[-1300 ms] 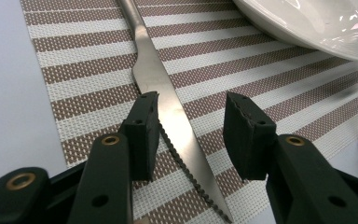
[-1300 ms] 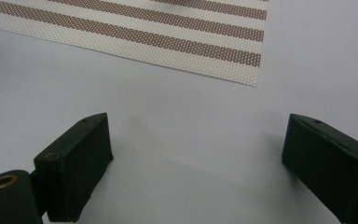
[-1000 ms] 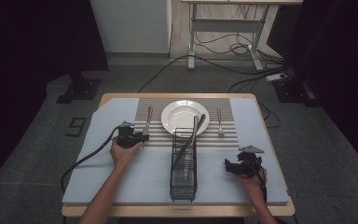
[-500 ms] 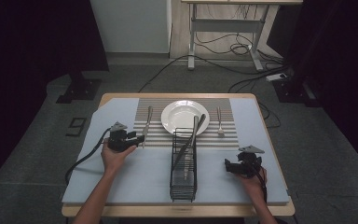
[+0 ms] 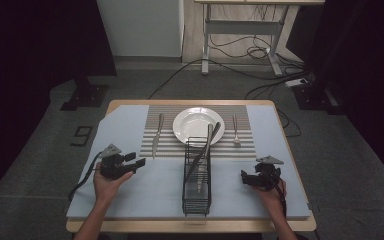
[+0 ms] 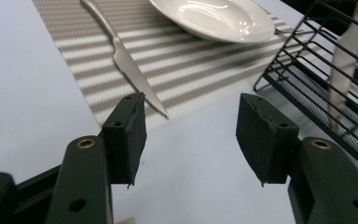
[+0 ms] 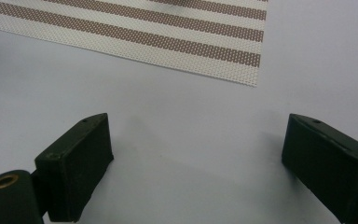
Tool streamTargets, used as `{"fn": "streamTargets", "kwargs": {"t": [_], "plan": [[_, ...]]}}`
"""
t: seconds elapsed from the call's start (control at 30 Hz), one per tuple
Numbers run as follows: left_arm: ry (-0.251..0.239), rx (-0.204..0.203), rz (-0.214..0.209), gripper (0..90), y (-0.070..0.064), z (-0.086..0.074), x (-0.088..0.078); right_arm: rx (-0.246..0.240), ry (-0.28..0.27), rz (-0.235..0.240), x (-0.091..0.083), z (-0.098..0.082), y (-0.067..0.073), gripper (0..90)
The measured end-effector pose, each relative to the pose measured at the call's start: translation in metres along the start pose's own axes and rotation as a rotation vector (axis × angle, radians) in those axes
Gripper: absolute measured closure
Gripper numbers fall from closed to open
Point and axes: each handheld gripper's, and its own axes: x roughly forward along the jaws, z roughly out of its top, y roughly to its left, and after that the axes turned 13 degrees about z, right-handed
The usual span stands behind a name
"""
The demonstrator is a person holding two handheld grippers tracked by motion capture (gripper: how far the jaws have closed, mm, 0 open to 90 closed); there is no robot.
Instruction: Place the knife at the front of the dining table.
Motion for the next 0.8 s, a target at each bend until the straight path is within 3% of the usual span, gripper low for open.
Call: {"fn": "streamTargets", "kwargs": {"t": [0.03, 0.13, 0.33, 0.47, 0.53, 0.8], "plan": [[0.002, -0.004, 0.000, 43.1, 0.000, -0.004, -0.002, 0.000, 0.000, 0.000, 0.000, 0.000, 0.000, 8.3], [0.010, 0.038, 0.031, 42.8, -0.004, -0.011, -0.005, 0.000, 0.000, -0.001, 0.000, 0.000, 0.000, 8.3], [0.018, 0.034, 0.000, 42.2, -0.010, -0.020, -0.008, 0.001, -0.002, 0.000, 0.000, 0.000, 0.000, 8.4], [0.032, 0.020, 0.018, 42.2, -0.007, -0.029, -0.009, 0.002, -0.003, 0.000, 0.000, 0.000, 0.000, 8.5], [0.045, 0.045, 0.042, 41.9, -0.008, -0.031, -0.009, 0.002, -0.003, 0.001, 0.000, 0.000, 0.000, 8.7], [0.068, 0.054, 0.033, 41.3, -0.011, -0.034, -0.002, 0.004, -0.003, -0.001, 0.000, 0.000, 0.000, 8.8]]}}
